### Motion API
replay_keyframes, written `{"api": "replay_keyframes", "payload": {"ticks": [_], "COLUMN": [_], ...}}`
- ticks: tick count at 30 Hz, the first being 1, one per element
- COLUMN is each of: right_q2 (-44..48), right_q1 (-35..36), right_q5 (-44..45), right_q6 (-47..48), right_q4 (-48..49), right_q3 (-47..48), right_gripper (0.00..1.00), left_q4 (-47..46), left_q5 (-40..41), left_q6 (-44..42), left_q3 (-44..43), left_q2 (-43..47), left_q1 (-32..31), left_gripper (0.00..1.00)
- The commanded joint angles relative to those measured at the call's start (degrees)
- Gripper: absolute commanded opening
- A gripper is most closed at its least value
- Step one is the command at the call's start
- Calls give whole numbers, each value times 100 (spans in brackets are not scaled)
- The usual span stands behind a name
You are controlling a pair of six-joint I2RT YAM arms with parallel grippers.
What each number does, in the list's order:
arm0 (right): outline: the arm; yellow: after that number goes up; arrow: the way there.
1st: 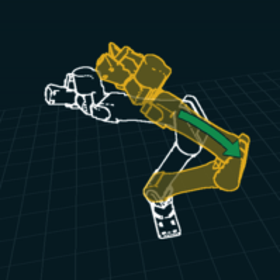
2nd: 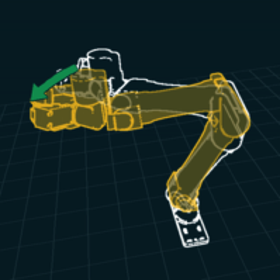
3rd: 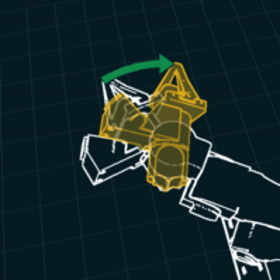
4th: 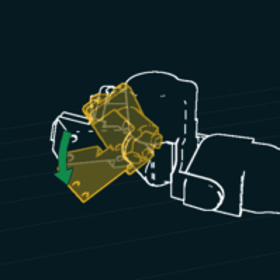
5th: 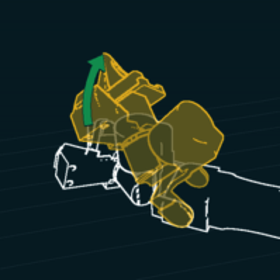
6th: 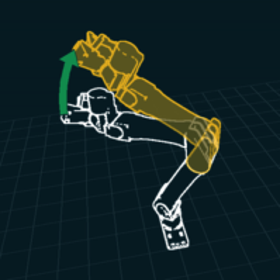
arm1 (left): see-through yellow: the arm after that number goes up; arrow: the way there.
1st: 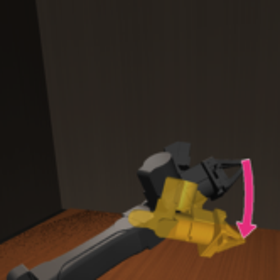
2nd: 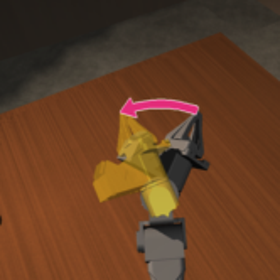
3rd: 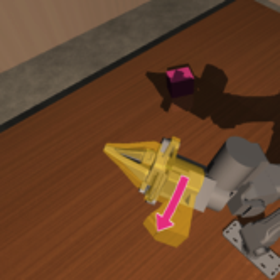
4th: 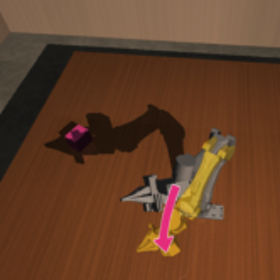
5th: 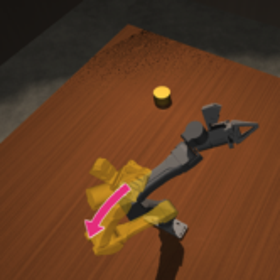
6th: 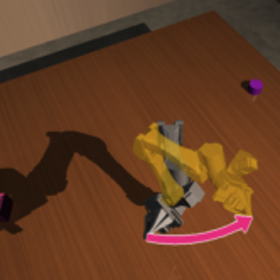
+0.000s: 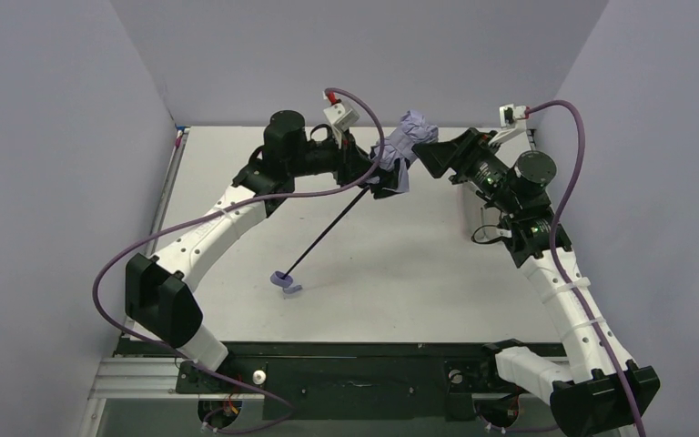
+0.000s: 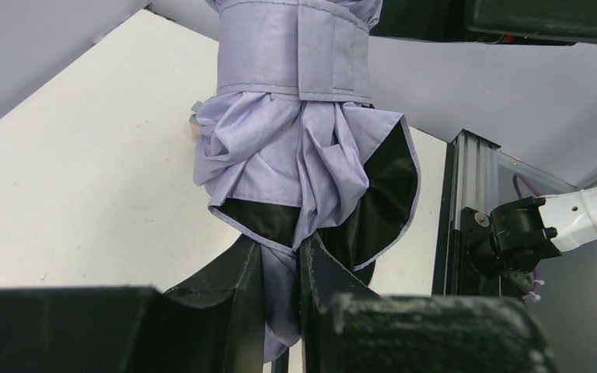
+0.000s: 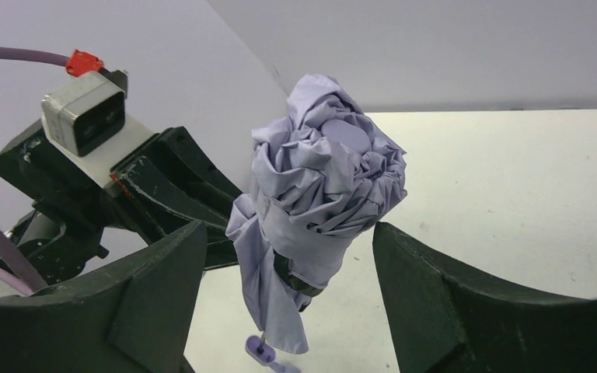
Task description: Open the umbrella
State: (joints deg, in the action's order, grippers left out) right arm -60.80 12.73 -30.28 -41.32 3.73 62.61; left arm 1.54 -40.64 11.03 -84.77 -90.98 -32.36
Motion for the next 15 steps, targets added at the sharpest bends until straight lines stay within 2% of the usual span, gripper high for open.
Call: {"api": "replay_keyframes", "payload": {"ticks": [1,6,10,12,14,15], "right_q2": [39,-41,-87,-117,-150,-149], "right_q1": [-18,-25,-30,-20,-17,-17], "right_q5": [-33,51,-133,-244,-336,-364], "right_q6": [185,-4,-188,-429,-590,-643], "right_q4": [-149,-97,153,448,655,724], "right_q3": [176,125,76,-8,-73,-91], "right_gripper": [73,82,83,79,66,54], "left_q4": [-405,-353,-386,-437,-509,-507], "left_q5": [-130,-582,-814,-863,-884,-886], "left_q6": [-369,-637,-476,-339,-254,-258], "left_q3": [-111,-26,-70,-115,-138,-146], "left_q2": [440,563,555,518,492,487], "left_q1": [-120,-220,-230,-261,-295,-305], "left_gripper": [0,0,0,0,0,0]}}
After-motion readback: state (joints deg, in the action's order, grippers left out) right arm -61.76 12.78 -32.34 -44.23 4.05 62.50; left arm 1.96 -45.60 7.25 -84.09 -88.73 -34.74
